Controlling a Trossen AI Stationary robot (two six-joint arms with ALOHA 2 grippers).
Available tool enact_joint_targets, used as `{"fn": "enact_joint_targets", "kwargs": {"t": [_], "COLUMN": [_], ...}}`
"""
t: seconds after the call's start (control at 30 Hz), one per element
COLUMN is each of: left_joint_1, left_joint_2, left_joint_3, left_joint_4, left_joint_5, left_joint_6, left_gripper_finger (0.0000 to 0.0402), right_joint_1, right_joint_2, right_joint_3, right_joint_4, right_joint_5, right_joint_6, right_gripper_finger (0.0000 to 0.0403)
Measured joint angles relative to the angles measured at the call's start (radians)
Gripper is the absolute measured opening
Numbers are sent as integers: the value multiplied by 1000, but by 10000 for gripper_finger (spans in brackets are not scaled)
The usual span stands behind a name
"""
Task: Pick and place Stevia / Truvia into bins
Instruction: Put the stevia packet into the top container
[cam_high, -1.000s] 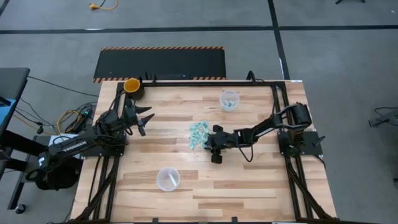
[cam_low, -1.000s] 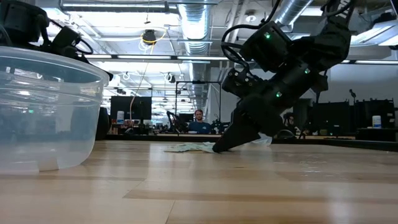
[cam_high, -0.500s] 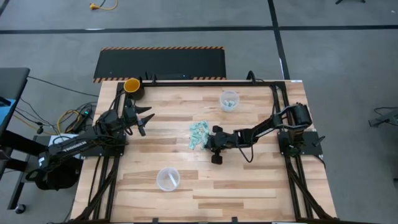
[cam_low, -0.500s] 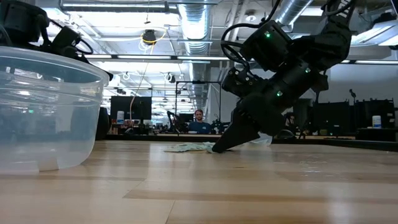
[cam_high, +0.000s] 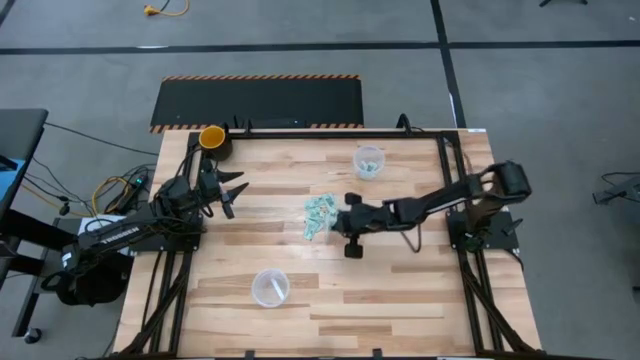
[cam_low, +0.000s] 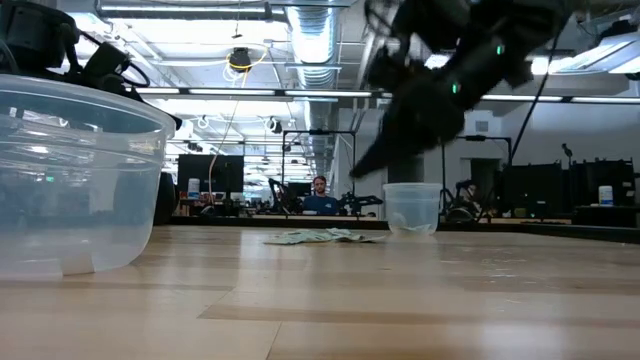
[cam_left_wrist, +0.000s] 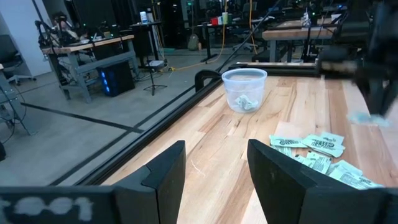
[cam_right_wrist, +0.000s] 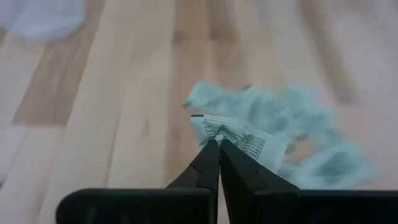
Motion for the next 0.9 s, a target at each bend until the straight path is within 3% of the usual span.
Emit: {"fn": "enact_joint_targets", "kwargs": {"t": [0.1,0.27,0.4,0.6,0.8,0.9], "left_joint_1": [0,0,0,0,0,0], "left_joint_2": [0,0,0,0,0,0], "left_joint_3": [0,0,0,0,0,0], "left_joint_4": [0,0,0,0,0,0], "left_joint_5": [0,0,0,0,-1,-1], "left_joint_6": [0,0,0,0,0,0], "left_gripper_finger": [163,163,163,163,163,163], "right_joint_1": [-10,-47,-114,-263,-392,-432], "right_joint_2": [-98,-252,-334,-352,-244,-177], "right_joint_3": [1,2,3,3,3,3], "right_joint_4": [-76,-212,-290,-375,-387,-386], "right_joint_5": [114,415,535,484,324,320], "right_joint_6": [-26,-34,-17,55,75,75], "right_gripper_finger": [2,2,2,2,1,1]}}
